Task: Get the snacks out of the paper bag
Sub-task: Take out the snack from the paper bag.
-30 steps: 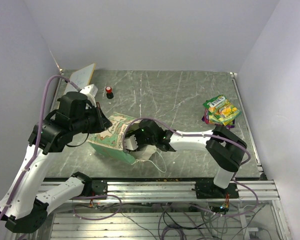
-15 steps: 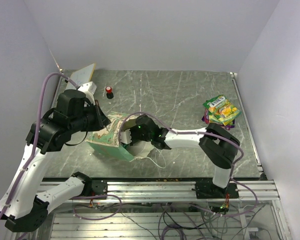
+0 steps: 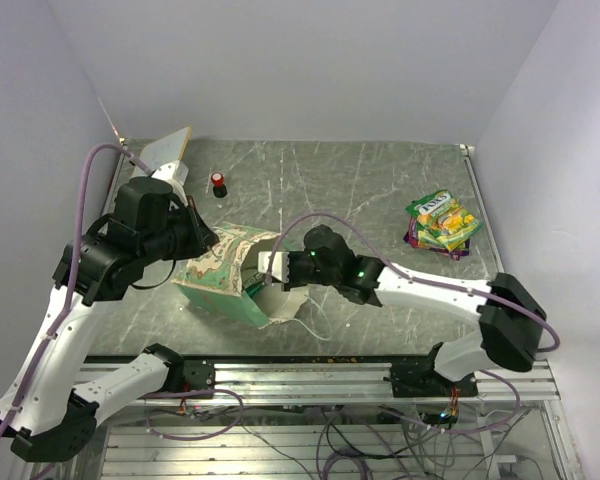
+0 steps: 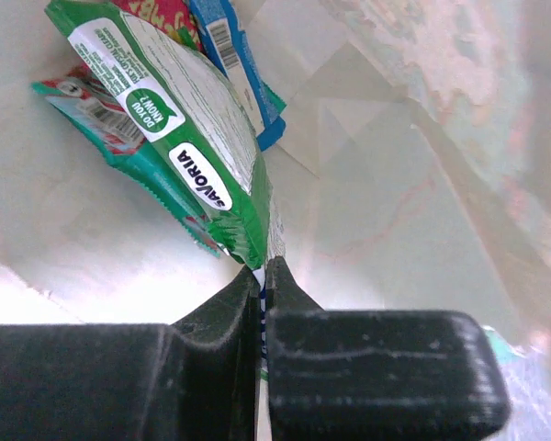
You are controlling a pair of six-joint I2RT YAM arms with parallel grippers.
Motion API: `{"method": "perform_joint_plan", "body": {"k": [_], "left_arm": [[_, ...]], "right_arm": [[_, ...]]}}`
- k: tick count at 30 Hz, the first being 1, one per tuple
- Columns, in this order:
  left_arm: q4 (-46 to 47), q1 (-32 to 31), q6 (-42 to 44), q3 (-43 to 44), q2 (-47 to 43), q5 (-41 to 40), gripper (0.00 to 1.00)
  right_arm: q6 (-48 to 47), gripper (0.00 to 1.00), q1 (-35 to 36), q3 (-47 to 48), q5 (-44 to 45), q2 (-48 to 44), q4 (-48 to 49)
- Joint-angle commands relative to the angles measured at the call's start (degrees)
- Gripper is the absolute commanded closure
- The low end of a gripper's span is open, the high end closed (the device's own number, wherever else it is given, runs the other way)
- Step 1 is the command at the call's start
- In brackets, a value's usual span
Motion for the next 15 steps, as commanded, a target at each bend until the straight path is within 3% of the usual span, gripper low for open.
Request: {"method": "perform_joint_plan", "body": {"k": [1,15], "left_arm": [[0.79,0.20,-1.67,1.90,0.44,-3.11,0.93],[-4.14,0.19,-1.93,4.57,3.93,-10.20,0.93]], "right_arm": [[7.76,1.00,-0.07,1.15,0.95,-7.32,-4.88],[14.61,1.00,-0.01,20.12,11.29,-21.77,-30.63]]}}
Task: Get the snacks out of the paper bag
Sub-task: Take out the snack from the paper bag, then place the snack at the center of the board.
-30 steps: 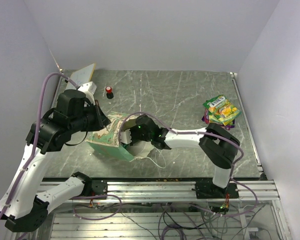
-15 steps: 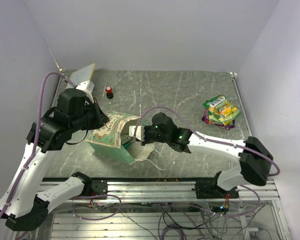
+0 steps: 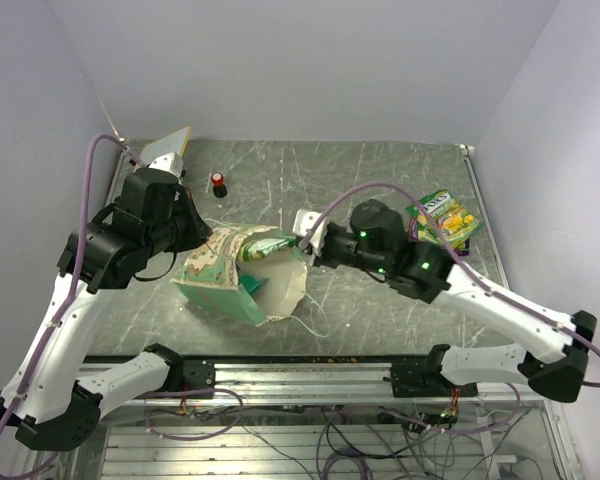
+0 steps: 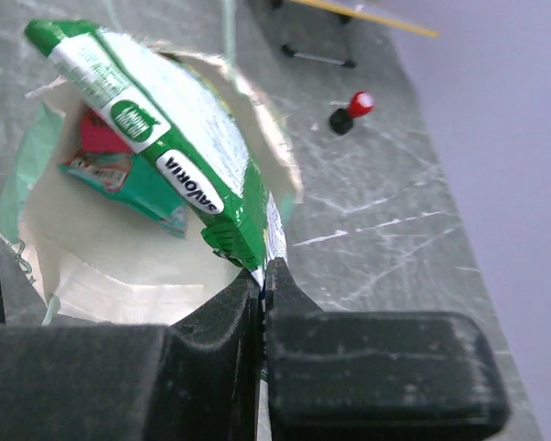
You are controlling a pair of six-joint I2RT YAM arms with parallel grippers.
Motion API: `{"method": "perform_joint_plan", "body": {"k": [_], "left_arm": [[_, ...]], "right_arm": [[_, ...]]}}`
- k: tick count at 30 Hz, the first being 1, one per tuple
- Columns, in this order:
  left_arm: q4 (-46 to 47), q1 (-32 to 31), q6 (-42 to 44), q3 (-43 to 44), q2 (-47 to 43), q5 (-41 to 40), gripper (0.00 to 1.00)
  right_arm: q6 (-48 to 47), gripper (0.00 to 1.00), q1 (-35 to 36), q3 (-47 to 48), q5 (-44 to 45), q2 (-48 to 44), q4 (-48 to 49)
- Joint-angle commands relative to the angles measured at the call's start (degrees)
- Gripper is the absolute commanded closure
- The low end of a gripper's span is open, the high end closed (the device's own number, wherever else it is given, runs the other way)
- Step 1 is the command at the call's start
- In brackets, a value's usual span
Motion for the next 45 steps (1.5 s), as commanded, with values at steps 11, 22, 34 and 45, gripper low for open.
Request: {"method": "perform_joint_plan", "body": {"k": [11,22,34,45], "left_arm": [[-2.75,0.21,2.91,2.13,1.21,-3.57,0.93],[-1.67,0.17,4.91,3.25,0.40,-3.23,0.93],[-0.40,0.17,4.62,2.31,0.00,-2.39,0.93],[-0.69,0.17,6.49,3.25,1.07,-3.00,0.93]], "right_arm": [[5.07,1.00,-0.08,10.99,28.61,-8.93,-1.75],[15.08,1.00,-18.11,14.85,51.59,4.89,-5.19],[11.72,1.00,-44.68,13.60,54.75,14.01,-8.79],[7.29,1.00,-49.93,3.16,51.89,15.77,-2.70]]}}
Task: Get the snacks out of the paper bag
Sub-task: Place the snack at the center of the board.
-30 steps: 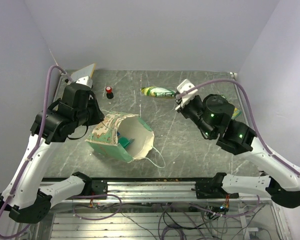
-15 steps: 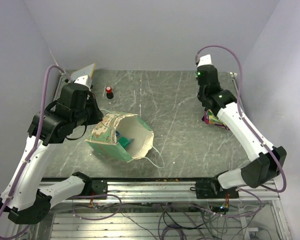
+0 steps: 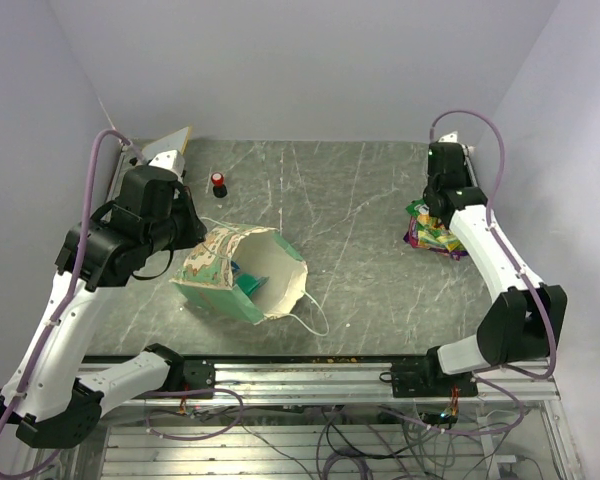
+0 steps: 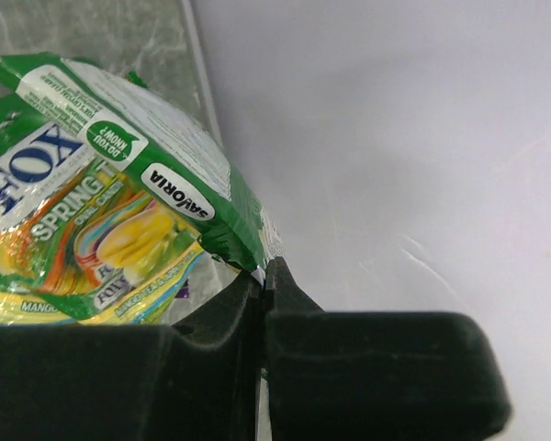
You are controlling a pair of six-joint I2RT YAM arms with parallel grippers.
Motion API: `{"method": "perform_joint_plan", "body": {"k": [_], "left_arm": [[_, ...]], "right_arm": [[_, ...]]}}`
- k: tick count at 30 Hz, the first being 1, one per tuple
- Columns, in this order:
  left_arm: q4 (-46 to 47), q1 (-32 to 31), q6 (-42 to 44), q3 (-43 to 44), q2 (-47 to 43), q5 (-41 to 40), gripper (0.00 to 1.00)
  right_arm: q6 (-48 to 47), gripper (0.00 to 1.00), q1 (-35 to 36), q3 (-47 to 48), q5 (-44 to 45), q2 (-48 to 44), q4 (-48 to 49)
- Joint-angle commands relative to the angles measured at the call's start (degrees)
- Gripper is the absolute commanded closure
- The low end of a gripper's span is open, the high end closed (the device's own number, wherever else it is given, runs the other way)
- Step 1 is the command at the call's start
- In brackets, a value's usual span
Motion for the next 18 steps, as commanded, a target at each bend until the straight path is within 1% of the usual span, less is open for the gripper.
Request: {"method": "perform_joint_plan", "body": {"k": [1,3,7,9,11,14,18], "left_arm": [[0.99,0.21,1.72,1.30,0.29,-0.81,0.93],[1.06,0.19,1.83,1.50,0.48,-0.77,0.93],[0.78,0.25,1.71,1.75,0.36,-1.17,0.93],[0.65,0.17,1.43,1.57,0.05,-1.42,0.93],[0.73,0.24,1.23,1.37,-0.30,-1.51,0.93],[0.58,0.19,1.03,1.55,-0.30,-1.69,0.93],[0.28,0.24,0.70,1.76,-0.38,-1.73,0.93]], "right_arm": [[-1.11,1.00,-0.06,-3.68,-0.87,1.15,5.64],[-0.63,1.00,-0.07,-5.26,-1.84,1.77,6.69],[2.01,1.00,0.18,-7.03,-4.06,3.29,5.62],[2.48,1.00,0.42,-8.69,-6.36,3.60,6.39],[3.31,1.00,1.15,-9.89,-8.98,3.97,6.44],[5.84,1.00,2.65,-10.79,-10.30,5.03,5.32],[7.72,1.00,3.83,-11.93,-12.29,6.18,6.18]]}}
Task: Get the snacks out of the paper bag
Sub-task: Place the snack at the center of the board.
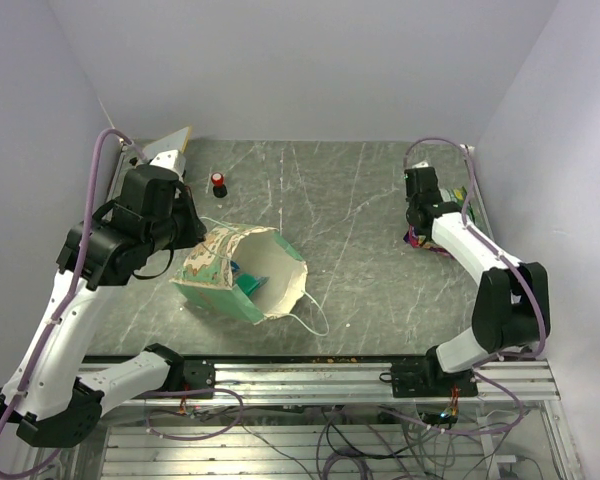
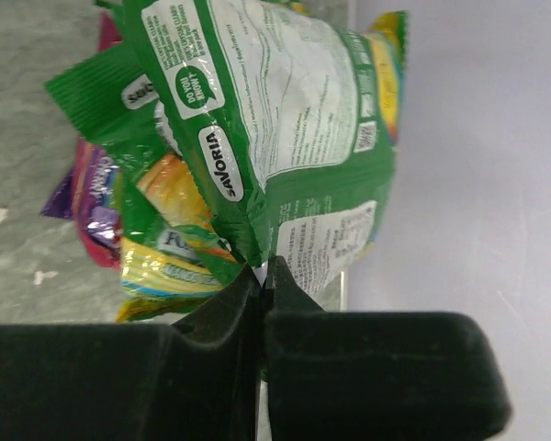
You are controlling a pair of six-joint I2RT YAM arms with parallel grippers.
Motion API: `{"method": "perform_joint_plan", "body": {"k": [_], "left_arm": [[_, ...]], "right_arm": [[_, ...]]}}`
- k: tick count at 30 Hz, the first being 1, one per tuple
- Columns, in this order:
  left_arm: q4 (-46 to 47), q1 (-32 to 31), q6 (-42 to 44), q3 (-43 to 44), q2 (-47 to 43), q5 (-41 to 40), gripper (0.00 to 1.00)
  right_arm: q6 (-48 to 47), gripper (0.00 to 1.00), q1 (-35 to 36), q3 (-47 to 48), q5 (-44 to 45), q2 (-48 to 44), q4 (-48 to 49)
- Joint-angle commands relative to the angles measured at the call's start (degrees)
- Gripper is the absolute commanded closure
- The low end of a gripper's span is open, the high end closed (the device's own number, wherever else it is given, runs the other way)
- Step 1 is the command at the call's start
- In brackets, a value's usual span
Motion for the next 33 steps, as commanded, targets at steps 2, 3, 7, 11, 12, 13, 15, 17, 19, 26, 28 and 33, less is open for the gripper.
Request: {"method": "perform_joint_plan", "body": {"k": [2,3,7,11,12,13,15,17,19,26,28,33], "left_arm": [[0.11,0.29,0.06,1.88,-0.73,-1.27,0.93],[-0.05,0.23,0.06,1.94,-0.77,-1.31,0.93],[-0.80,0.17,-0.01,3.01,-0.45,-0.85,0.93],[-1.01,0.19,1.74,3.88,-0.39,0.64,0.93],[-0.78,0.25,2.16,3.88,-0.34,1.15,0.93],[-0.44,0.19,2.62,3.68,-0.26,1.77,0.93],[0.38,0.18,3.44,3.18,0.04,3.01,0.93],[1.10,0.19,3.80,2.86,0.50,3.79,0.93],[2.07,0.17,4.17,2.35,0.83,5.10,0.93],[9.55,0.24,6.27,-0.64,0.30,9.81,0.93],[13.28,0.24,6.17,-3.11,-1.05,12.49,0.93],[11.05,0.18,-0.75,-9.01,-4.81,16.21,0.93]], "right_arm": [[4.60,1.00,1.43,-0.81,-4.30,2.34,1.34],[5.07,1.00,1.43,-0.89,-4.22,2.66,1.33],[6.43,0.95,1.42,-0.12,-4.51,2.60,-0.09],[8.32,0.64,1.52,2.41,-5.74,-0.24,-4.05],[8.90,0.58,1.59,3.07,-6.27,-1.10,-5.36],[9.51,0.54,1.75,3.72,-6.80,-2.22,-6.60],[10.00,0.45,2.44,4.72,-8.53,-4.74,-8.81],[9.38,0.36,3.96,5.49,-11.21,-7.65,-9.85],[8.70,0.30,6.57,6.64,-15.80,-10.00,-10.95],[17.27,0.30,19.30,7.44,-40.85,-10.16,-9.40],[17.78,0.30,24.59,5.43,-44.76,-10.19,-2.47],[15.89,0.30,30.90,-0.39,-53.27,-13.04,11.47]]}}
